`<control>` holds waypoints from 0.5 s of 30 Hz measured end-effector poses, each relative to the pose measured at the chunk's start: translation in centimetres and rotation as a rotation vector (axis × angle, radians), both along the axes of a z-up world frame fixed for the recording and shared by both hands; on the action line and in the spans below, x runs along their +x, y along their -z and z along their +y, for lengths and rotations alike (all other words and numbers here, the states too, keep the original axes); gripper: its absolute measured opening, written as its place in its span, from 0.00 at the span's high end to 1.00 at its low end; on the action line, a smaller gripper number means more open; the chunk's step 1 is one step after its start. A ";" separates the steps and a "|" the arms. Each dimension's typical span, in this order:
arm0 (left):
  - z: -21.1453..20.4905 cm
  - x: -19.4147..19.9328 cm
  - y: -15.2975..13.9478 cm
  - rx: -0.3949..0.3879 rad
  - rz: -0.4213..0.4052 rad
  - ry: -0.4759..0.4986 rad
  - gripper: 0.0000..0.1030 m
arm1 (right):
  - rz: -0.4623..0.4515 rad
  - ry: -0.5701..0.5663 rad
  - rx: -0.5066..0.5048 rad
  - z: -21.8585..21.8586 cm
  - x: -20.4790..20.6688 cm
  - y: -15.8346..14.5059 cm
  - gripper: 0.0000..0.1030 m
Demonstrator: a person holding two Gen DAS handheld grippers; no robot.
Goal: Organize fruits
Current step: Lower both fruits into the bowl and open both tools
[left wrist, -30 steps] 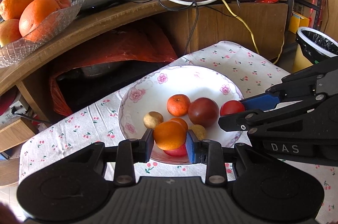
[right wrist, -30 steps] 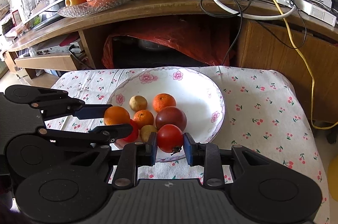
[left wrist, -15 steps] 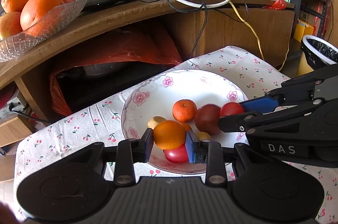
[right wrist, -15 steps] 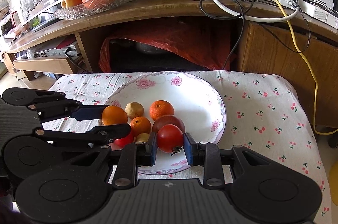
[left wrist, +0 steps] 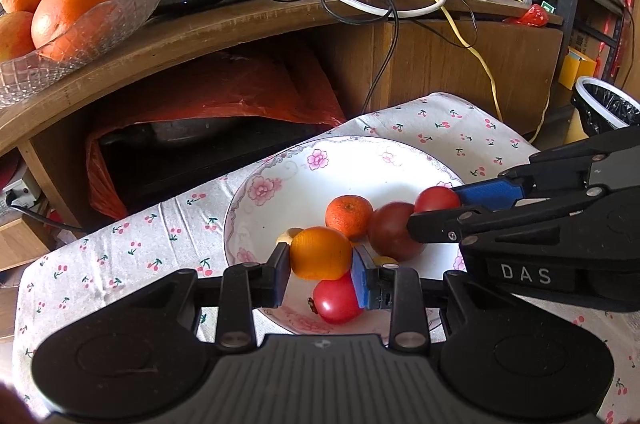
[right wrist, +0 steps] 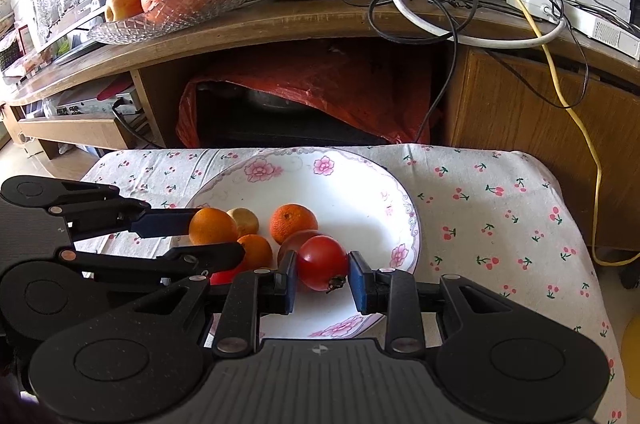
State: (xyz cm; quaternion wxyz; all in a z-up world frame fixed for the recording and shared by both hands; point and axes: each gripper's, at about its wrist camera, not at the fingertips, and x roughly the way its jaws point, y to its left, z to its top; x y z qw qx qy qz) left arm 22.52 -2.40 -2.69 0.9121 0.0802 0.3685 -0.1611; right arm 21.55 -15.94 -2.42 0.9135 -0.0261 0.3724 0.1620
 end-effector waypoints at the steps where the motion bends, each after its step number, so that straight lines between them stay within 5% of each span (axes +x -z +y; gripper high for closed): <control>1: 0.0 0.0 0.0 0.001 -0.001 0.000 0.61 | -0.002 0.001 -0.001 0.0 0.1 0.0 0.75; 15: 0.2 0.3 0.1 -0.006 -0.003 -0.012 0.61 | -0.015 -0.003 0.004 0.0 0.5 0.2 0.73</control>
